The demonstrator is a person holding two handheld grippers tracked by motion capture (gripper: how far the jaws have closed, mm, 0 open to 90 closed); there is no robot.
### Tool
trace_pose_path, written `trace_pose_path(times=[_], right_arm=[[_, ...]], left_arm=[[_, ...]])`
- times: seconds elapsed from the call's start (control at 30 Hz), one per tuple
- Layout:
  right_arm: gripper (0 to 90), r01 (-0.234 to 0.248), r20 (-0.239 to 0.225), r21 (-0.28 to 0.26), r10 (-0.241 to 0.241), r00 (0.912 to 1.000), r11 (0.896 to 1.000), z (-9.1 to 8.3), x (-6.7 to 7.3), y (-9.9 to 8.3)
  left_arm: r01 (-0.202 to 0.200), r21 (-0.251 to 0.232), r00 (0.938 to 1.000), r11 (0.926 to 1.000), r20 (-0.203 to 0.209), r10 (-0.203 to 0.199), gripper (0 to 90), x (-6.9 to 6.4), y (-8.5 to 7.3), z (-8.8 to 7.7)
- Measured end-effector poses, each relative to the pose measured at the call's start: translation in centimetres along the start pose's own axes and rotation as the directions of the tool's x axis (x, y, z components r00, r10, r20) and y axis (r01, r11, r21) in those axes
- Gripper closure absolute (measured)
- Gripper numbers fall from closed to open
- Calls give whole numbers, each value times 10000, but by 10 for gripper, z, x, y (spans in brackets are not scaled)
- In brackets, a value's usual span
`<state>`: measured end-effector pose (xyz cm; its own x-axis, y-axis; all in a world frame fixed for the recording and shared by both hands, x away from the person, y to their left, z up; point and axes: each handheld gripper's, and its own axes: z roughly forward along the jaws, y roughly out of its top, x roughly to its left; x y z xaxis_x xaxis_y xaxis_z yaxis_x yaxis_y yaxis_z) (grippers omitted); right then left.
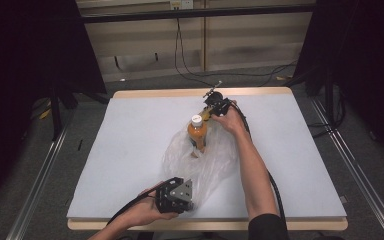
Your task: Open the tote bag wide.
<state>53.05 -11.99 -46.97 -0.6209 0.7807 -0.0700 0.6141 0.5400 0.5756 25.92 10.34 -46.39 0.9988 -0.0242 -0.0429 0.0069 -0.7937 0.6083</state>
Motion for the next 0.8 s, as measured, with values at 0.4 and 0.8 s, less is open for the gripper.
trace_pose_path(times=[0.4,0.8], right_arm=[[900,-387,-1772,-2392,-44,9842,9702,-74,7,-41],[900,488,-3095,-2931,-1431,9401,9548,-125,60,-89]], left_arm=[[710,-1743,9938,9821,-727,-847,900,23,7,-40],[972,-1862,9647,9777,-2242,-1386,900,62,20,-48]])
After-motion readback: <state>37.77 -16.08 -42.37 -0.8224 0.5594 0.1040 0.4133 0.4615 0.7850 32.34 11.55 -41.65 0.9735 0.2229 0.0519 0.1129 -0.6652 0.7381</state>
